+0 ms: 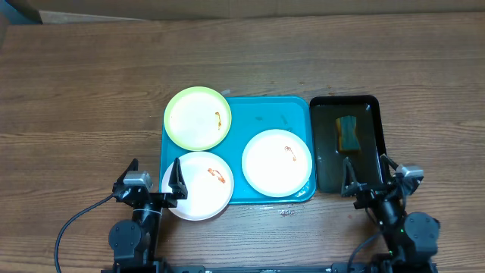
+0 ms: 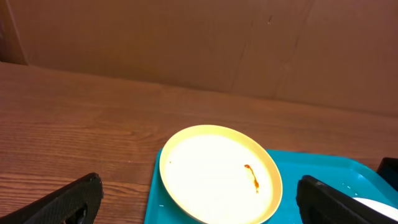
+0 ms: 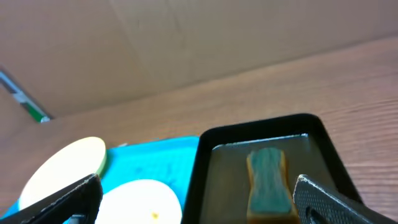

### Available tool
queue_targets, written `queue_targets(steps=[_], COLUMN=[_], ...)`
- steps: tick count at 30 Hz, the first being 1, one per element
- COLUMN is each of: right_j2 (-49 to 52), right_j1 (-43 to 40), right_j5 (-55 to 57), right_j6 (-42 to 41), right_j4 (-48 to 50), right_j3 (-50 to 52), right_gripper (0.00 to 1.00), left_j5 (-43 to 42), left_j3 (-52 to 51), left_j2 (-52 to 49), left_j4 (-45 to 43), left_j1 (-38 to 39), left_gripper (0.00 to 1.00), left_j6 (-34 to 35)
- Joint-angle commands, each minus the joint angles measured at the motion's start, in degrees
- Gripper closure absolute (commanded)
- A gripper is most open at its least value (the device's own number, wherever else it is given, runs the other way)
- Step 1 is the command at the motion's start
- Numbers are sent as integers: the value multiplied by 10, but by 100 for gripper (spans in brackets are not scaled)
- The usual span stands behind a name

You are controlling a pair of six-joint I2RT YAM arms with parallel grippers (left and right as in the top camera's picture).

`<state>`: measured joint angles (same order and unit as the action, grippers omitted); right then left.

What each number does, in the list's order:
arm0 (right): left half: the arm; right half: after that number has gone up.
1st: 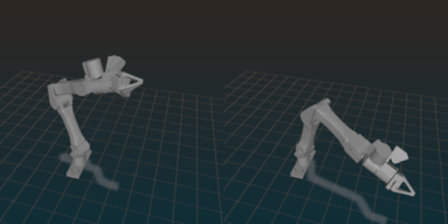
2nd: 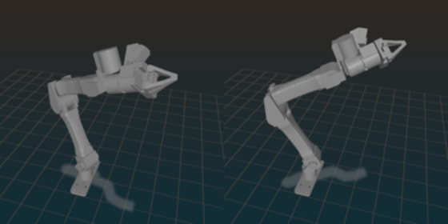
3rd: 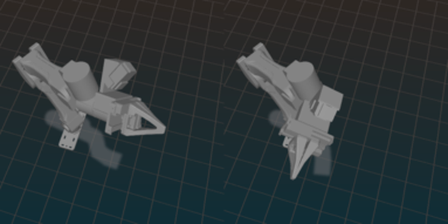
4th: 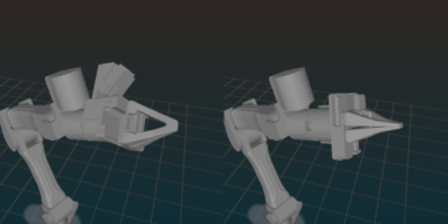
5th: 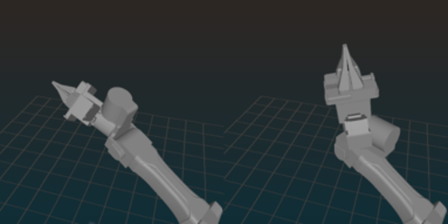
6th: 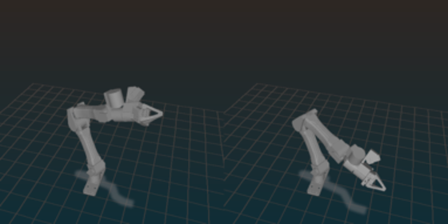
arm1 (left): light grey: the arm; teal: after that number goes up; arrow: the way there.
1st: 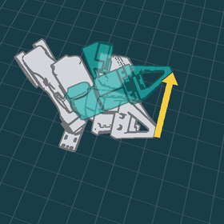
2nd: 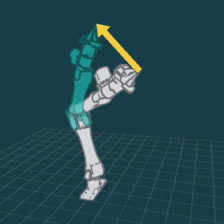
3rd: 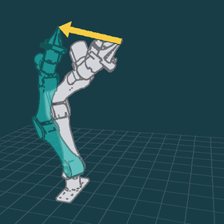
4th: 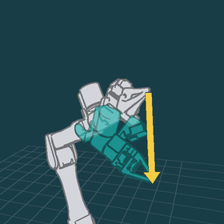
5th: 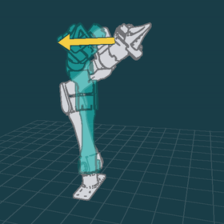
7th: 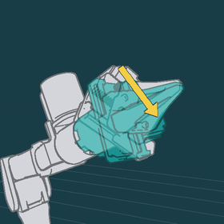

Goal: Clean dirty plates on tray and stack at the side
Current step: 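Reach the right gripper into the black tray and grasp the sponge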

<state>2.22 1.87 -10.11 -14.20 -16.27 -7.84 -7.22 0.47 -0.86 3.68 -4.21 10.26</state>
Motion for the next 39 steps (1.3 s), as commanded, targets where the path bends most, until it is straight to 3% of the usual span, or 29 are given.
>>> queue_targets(steps=[1, 11, 16, 18, 20, 22, 29, 39], right_j2=[43, 433, 605, 653, 691, 731, 864, 1017], right_j1=[-3, -3, -3, -3, -3, -3, -3, -1], right_j5=[-4, 8, -103, -127, -124, -110, 23, 38], right_j6=[-10, 26, 22, 24, 23, 22, 22, 22], right_j4=[-36, -341, -424, -431, -431, -435, -438, -386], right_j3=[-120, -504, -629, -646, -646, -646, -646, -646], right_gripper=[0, 0, 0, 3, 35, 45, 36, 35], left_j5=[3, 3, 3, 3, 3, 3, 3, 3], left_j3=[-2, -2, -2, -2, -2, -2, -2, -2], left_j2=[5, 5, 5, 5, 5, 5, 5, 5], left_j4=[2, 2, 2, 2, 2, 2, 2, 2], left_j1=[-3, -3, -3, -3, -3, -3, -3, -3], left_gripper=[0, 0, 0, 1, 0, 0, 0, 0], left_j6=[-13, -13, -13, -13, -13, -13, -13, -13])
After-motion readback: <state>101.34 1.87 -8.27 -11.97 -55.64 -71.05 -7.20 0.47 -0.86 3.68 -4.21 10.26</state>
